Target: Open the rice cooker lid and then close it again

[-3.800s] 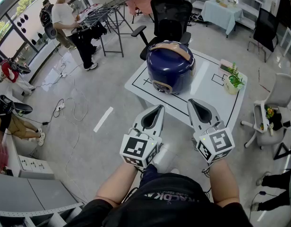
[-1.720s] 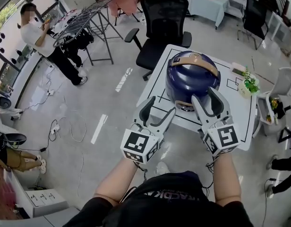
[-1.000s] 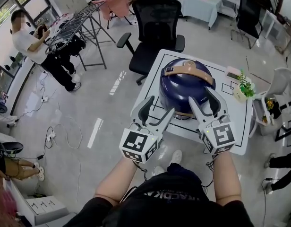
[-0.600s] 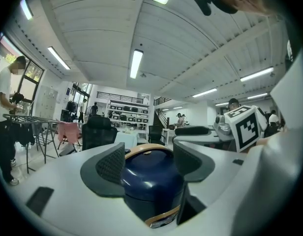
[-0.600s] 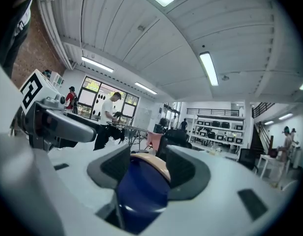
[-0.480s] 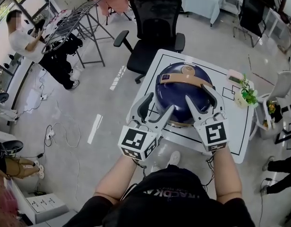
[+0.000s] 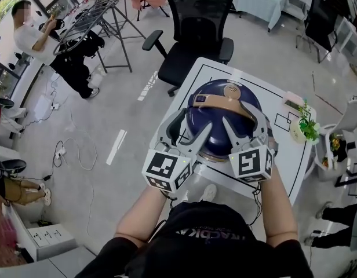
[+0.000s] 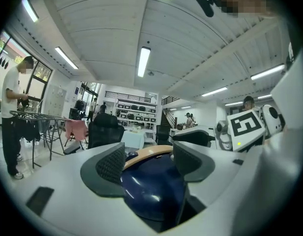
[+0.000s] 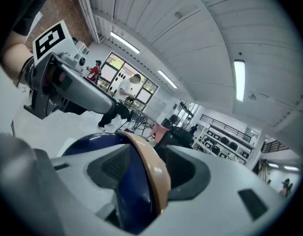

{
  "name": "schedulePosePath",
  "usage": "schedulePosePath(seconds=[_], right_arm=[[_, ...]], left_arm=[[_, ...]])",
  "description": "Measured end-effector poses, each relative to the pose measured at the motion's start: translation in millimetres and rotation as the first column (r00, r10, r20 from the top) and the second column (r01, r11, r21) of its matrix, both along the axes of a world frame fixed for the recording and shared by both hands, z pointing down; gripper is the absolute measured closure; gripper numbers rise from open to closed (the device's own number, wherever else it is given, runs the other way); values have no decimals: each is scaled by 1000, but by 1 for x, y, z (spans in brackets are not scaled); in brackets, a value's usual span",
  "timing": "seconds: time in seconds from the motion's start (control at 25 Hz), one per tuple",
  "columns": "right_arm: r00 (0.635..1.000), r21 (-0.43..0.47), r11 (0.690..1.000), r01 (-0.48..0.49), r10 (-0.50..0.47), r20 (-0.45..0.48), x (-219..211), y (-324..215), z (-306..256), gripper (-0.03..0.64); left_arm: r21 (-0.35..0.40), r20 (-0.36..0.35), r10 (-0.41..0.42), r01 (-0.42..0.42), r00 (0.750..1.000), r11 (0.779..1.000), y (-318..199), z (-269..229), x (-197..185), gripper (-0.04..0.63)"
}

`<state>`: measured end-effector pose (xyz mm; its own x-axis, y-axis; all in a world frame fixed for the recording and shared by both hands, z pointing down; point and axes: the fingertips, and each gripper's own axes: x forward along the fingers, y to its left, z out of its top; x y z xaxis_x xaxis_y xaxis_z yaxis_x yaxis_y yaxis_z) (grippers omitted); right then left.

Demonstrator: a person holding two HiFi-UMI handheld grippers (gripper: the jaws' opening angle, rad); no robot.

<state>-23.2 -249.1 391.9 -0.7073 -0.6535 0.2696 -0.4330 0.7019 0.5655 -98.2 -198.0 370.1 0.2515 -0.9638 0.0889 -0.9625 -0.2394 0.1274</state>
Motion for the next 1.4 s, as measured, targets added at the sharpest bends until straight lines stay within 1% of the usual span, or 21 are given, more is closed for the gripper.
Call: schedulePosePath(seconds=[0.12,0.24,0.44,0.6,0.8,1.08,1.24,1.28,1.4], right_arm=[[997,24,999,29,-27,-67,-4,-4,10,405],[991,60,997,41,-33,-129,-7,-9,17,405],[981,92,995,42,-24,-190,-13,-16,21,405],[973,102,994,36,-12,-232,-18,-20,22,405],[949,145,989,14,32,-314,-27,-27,28,405],[917,177,984,-27,95,-388,-45,-34,30,405],[900,179,982,-66,136,-414,-51,-38,33,405],[895,178,981,-73,143,-423,-53,-38,34,419],[885,172,981,-88,156,-439,-56,-39,35,423]], left_arm=[[-4,2,-20,20,1000,1000,-6,2,1,299],[-12,3,-30,30,1000,999,-10,5,2,299],[-15,-1,-32,32,999,999,-17,5,0,299],[-21,-5,-11,11,1000,1000,-24,6,-2,299],[-26,-4,30,-30,1000,999,-35,10,-11,301],[-27,-18,118,-118,993,993,-55,8,-29,314],[-33,-25,181,-182,983,983,-66,9,-36,344],[-34,-26,196,-196,980,980,-68,9,-37,355],[-41,-25,235,-236,972,971,-72,11,-42,390]])
